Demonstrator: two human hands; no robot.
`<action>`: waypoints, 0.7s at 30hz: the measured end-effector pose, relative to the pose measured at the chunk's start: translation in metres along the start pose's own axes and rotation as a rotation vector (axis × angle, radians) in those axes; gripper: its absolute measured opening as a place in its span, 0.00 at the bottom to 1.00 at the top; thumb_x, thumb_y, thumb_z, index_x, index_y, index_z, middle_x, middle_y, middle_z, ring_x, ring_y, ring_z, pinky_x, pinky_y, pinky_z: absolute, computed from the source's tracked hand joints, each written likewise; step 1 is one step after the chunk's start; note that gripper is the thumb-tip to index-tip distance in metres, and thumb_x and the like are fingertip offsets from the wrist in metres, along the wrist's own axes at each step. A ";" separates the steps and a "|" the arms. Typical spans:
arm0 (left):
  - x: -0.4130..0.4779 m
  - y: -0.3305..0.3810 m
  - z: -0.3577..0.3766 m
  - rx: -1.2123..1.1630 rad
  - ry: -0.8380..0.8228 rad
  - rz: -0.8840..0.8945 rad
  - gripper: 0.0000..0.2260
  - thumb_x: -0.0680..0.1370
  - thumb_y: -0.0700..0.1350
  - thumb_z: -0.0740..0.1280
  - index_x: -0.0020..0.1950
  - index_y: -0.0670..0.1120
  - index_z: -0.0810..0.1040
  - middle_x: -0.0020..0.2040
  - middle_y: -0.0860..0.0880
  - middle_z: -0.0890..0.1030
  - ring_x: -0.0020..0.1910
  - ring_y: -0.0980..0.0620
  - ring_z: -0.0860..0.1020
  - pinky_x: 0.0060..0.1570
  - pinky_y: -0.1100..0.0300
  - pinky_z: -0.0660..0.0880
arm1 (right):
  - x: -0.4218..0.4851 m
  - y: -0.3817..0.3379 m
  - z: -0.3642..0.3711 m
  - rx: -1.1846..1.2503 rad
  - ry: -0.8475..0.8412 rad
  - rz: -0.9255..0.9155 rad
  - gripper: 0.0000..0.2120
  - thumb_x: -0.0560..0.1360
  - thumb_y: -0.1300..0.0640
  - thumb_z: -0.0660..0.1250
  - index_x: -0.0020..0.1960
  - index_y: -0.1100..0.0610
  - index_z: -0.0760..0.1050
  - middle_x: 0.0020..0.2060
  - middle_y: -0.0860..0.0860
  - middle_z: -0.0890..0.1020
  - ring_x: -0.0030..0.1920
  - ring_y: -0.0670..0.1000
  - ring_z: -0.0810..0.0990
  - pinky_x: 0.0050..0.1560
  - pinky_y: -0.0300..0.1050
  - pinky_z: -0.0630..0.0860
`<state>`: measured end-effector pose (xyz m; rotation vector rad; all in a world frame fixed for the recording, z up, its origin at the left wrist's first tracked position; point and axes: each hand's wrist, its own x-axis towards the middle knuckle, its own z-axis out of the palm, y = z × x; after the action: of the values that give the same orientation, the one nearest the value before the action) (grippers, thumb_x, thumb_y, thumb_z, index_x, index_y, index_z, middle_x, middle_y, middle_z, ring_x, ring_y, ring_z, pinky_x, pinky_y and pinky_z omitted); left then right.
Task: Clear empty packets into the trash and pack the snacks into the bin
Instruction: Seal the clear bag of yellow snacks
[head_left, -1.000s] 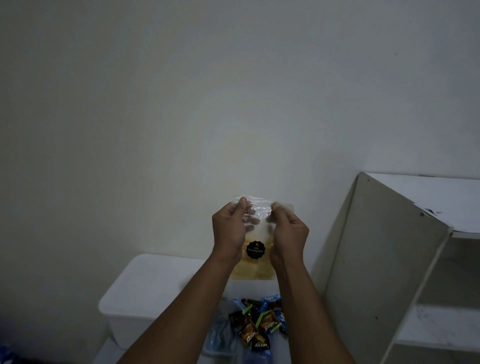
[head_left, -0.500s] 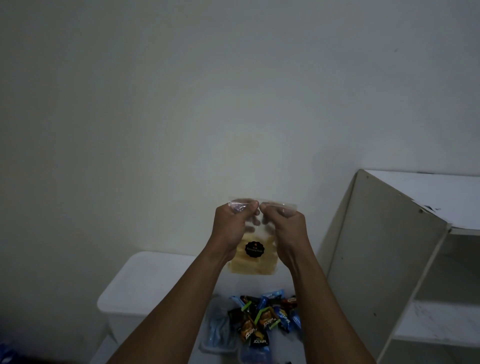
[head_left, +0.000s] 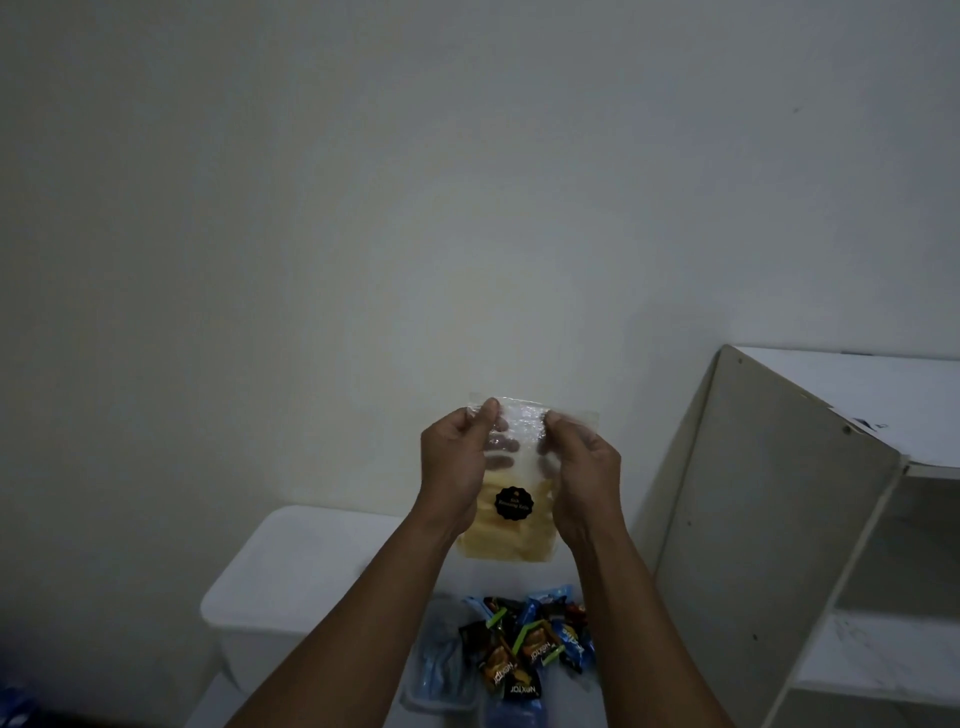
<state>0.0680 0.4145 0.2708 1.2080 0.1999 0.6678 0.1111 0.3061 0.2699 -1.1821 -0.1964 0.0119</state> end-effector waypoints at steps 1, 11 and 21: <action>0.000 0.000 0.000 -0.024 0.048 0.011 0.10 0.79 0.45 0.69 0.42 0.40 0.80 0.35 0.48 0.81 0.33 0.50 0.82 0.34 0.56 0.79 | 0.000 0.001 0.001 0.007 -0.006 -0.002 0.10 0.77 0.57 0.70 0.38 0.58 0.82 0.30 0.51 0.79 0.34 0.49 0.75 0.37 0.45 0.72; 0.003 0.004 0.007 -0.099 0.219 -0.010 0.12 0.82 0.47 0.64 0.43 0.43 0.81 0.35 0.47 0.80 0.30 0.52 0.79 0.34 0.57 0.77 | -0.003 0.002 0.009 0.109 0.040 -0.035 0.12 0.80 0.59 0.65 0.42 0.60 0.84 0.32 0.50 0.82 0.37 0.49 0.79 0.50 0.52 0.77; 0.001 -0.006 0.006 -0.038 0.252 0.016 0.11 0.82 0.47 0.64 0.45 0.43 0.81 0.37 0.47 0.79 0.27 0.54 0.79 0.30 0.60 0.76 | -0.003 0.001 0.007 0.188 0.096 0.037 0.18 0.82 0.59 0.56 0.45 0.61 0.83 0.33 0.55 0.83 0.34 0.51 0.78 0.42 0.50 0.75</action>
<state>0.0737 0.4086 0.2681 1.0884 0.3861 0.8343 0.1070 0.3130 0.2708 -0.9960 -0.0868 0.0066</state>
